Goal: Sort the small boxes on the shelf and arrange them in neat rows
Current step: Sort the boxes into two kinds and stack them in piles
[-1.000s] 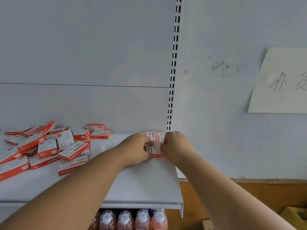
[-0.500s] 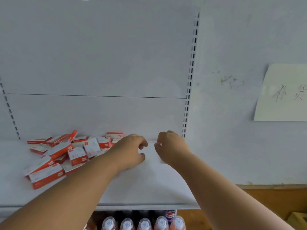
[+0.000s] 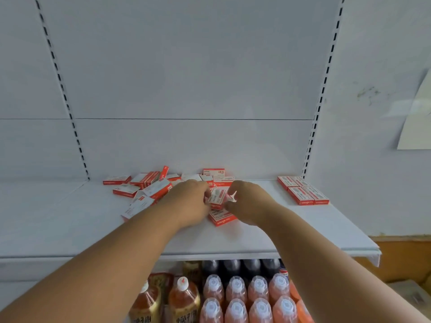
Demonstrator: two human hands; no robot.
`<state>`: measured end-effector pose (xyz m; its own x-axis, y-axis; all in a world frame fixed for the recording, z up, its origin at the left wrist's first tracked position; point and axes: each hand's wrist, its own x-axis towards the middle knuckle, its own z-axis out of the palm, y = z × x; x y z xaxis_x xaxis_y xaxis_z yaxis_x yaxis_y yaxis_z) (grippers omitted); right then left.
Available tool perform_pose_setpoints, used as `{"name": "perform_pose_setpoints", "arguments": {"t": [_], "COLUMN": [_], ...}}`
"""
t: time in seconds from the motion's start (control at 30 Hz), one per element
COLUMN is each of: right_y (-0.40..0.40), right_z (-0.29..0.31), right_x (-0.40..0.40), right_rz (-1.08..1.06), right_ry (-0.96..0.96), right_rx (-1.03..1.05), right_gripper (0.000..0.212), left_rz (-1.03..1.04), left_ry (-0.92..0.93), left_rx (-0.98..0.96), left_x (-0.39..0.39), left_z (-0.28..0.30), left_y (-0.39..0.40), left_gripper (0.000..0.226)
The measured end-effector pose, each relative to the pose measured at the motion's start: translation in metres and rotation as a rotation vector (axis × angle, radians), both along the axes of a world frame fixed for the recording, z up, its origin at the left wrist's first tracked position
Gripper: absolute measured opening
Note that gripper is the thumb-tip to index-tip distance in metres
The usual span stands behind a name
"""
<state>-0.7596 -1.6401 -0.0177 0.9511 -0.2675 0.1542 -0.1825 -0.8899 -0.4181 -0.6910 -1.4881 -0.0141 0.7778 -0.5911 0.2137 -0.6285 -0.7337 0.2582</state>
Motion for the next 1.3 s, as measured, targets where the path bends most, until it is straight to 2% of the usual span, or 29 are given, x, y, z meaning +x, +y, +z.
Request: {"name": "perform_pose_setpoints", "arguments": {"t": [0.2, 0.37, 0.47, 0.53, 0.6, 0.7, 0.8, 0.87, 0.93, 1.03, 1.1, 1.17, 1.3], "right_y": [0.009, 0.01, 0.008, 0.006, 0.005, 0.002, -0.005, -0.014, -0.024, -0.041, -0.052, -0.063, -0.096], "right_z": [-0.003, -0.007, -0.009, -0.009, -0.009, -0.011, -0.011, -0.011, -0.009, -0.003, 0.001, 0.004, 0.005], "right_x": [-0.008, -0.013, -0.015, -0.015, -0.018, -0.023, -0.028, -0.031, -0.033, -0.037, -0.04, -0.043, -0.044], "right_rz": [-0.083, -0.105, -0.143, -0.161, -0.179, -0.176, -0.159, -0.183, -0.242, -0.253, -0.201, -0.158, -0.204], "right_ry": [0.102, 0.064, 0.038, 0.009, -0.026, -0.017, -0.017, -0.121, -0.305, -0.526, -0.612, -0.634, -0.6], "right_rx": [-0.033, 0.106, 0.15, 0.129, 0.118, 0.105, 0.077, 0.225, 0.644, 1.266, 1.541, 1.642, 1.447], "right_gripper": [0.049, 0.055, 0.057, 0.049, 0.033, 0.024, 0.022, 0.018, 0.011, 0.006, 0.007, 0.007, 0.011], "left_rz": [0.019, 0.045, 0.091, 0.123, 0.133, 0.144, 0.142, 0.15, 0.169, 0.159, 0.108, 0.055, -0.02], "left_ry": [0.025, 0.082, 0.06, -0.004, 0.008, 0.127, 0.155, 0.193, 0.295, 0.659, 0.943, 1.058, 1.019], "left_rx": [-0.012, -0.008, 0.006, 0.051, 0.07, 0.011, -0.12, -0.314, -0.552, -0.955, -1.186, -1.24, -1.112], "left_x": [0.003, 0.006, 0.007, 0.008, 0.007, 0.01, 0.01, 0.008, 0.007, 0.004, -0.004, -0.012, -0.026], "left_z": [-0.002, -0.003, 0.0, -0.001, -0.001, 0.002, 0.006, 0.007, 0.008, 0.01, 0.012, 0.011, 0.008], "left_y": [-0.007, -0.009, -0.014, -0.02, -0.026, -0.028, -0.022, -0.017, -0.018, -0.035, -0.049, -0.066, -0.106], "left_gripper": [0.037, 0.033, 0.043, 0.053, 0.051, 0.047, 0.038, 0.031, 0.026, 0.02, 0.017, 0.015, 0.03]}}
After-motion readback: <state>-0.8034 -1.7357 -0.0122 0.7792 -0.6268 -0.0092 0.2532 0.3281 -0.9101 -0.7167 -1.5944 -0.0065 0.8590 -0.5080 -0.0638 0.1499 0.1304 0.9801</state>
